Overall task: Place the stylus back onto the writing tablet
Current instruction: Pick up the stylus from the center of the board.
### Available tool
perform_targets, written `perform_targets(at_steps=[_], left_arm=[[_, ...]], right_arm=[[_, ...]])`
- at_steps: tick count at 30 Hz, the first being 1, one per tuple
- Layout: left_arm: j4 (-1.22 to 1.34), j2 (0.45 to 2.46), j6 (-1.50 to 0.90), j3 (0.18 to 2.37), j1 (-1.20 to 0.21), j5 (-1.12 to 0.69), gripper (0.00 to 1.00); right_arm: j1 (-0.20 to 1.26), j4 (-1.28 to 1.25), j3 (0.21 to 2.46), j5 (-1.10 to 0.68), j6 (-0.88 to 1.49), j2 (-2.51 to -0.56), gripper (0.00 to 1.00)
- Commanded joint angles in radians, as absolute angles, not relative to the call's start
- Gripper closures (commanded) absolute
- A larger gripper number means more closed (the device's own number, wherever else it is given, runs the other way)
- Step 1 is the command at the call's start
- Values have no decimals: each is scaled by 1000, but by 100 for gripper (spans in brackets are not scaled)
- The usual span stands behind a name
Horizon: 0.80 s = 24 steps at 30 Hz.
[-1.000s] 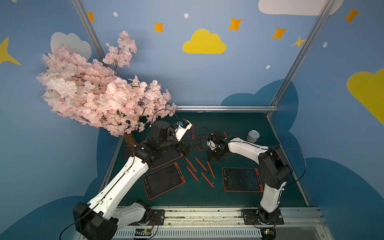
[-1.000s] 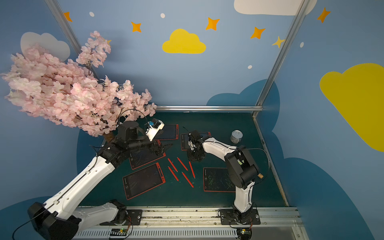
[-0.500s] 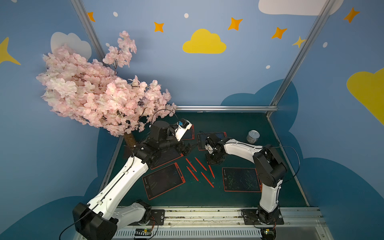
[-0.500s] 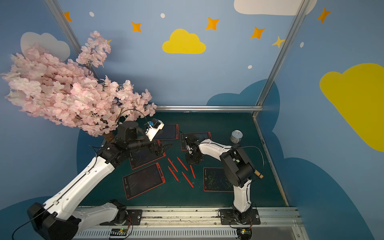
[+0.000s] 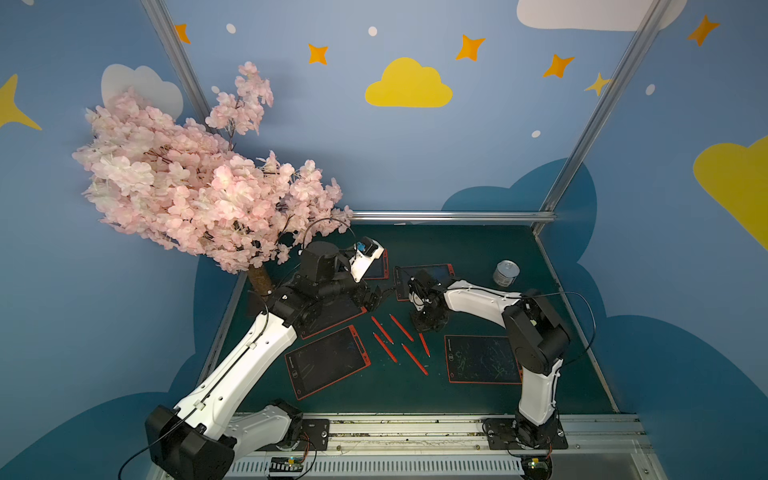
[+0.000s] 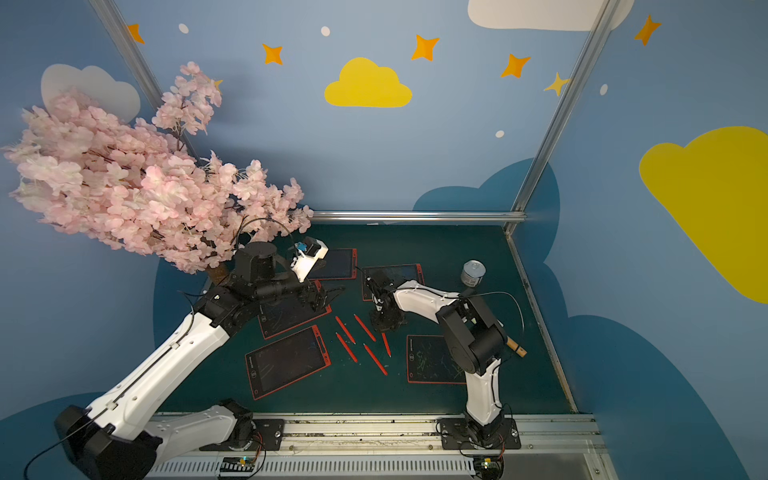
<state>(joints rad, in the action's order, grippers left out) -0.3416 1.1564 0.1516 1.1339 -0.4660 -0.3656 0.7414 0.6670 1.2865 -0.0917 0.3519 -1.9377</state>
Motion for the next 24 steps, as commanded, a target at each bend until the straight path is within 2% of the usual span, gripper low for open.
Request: perform_targets(at_steps=[1, 15, 24], left_arm=[[-327, 1150, 144, 1126, -468, -381, 1], [-326, 1149, 138, 1126, -471, -389, 1], [-326, 1151, 137, 1126, -471, -392, 1]], right_arm=[[757, 703, 1289, -56, 341, -1982, 89], [782, 715, 1295, -14, 354, -1999, 94], [799, 734, 1315, 15, 355, -2024, 90]])
